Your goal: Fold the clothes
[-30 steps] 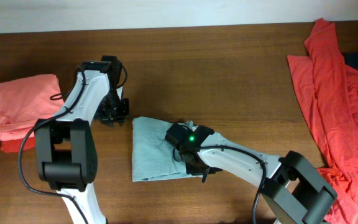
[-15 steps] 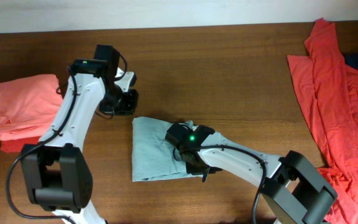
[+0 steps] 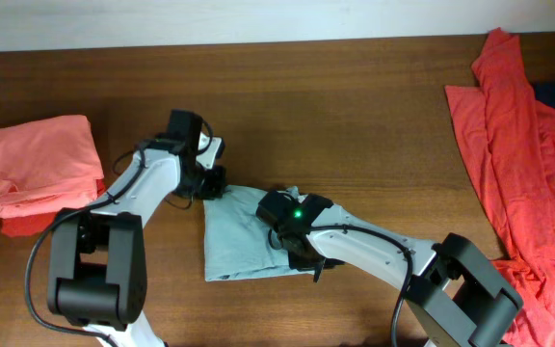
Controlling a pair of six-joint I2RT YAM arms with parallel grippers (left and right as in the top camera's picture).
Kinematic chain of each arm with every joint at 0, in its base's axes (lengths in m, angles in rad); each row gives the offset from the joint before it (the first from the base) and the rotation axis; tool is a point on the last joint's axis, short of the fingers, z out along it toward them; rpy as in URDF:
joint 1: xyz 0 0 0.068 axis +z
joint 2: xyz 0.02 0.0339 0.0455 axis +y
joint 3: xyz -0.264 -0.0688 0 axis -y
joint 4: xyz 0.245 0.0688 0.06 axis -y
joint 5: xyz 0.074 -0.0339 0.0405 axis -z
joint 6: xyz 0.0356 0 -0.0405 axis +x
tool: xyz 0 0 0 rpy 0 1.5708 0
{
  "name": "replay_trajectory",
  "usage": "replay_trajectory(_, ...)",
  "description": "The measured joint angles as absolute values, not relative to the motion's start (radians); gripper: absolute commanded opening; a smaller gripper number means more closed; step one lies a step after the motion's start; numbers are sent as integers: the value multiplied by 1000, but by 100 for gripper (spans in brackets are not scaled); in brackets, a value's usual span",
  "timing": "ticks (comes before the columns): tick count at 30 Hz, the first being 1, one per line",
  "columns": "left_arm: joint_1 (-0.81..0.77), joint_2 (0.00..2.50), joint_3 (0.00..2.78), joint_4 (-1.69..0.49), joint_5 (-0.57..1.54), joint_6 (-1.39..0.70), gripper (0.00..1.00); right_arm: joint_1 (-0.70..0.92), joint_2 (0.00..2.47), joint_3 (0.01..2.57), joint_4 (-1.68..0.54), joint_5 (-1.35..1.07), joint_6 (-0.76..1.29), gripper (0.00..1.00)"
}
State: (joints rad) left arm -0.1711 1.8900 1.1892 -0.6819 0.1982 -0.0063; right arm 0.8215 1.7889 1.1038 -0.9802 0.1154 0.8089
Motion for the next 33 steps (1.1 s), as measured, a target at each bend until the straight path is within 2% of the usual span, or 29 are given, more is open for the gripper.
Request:
replay_trajectory(12,-171,1898,1143,-676,165,-28,8,820,1789,1104,-999,118,808,17)
replay_trajectory(19,-171,1898,1143,-679,155,-28,8,740,1747,1177,-1164,178,776,30)
replay_trajectory(20,-171,1898,1143,-679,155,-28,8,717,1728,1208,-1172,185,755,33)
replay_trajectory(23,-171,1898,1143,-679,153,-28,8,661,1678,1304,-1156,187,664,34)
replay_trajectory(28,-171,1898,1143,-679,153,-28,9,603,1648,1380,-1041,89,485,40)
replay_trajectory(33,-171,1898,1143,-679,153,-28,9,598,1695,1380,-971,-67,334,39)
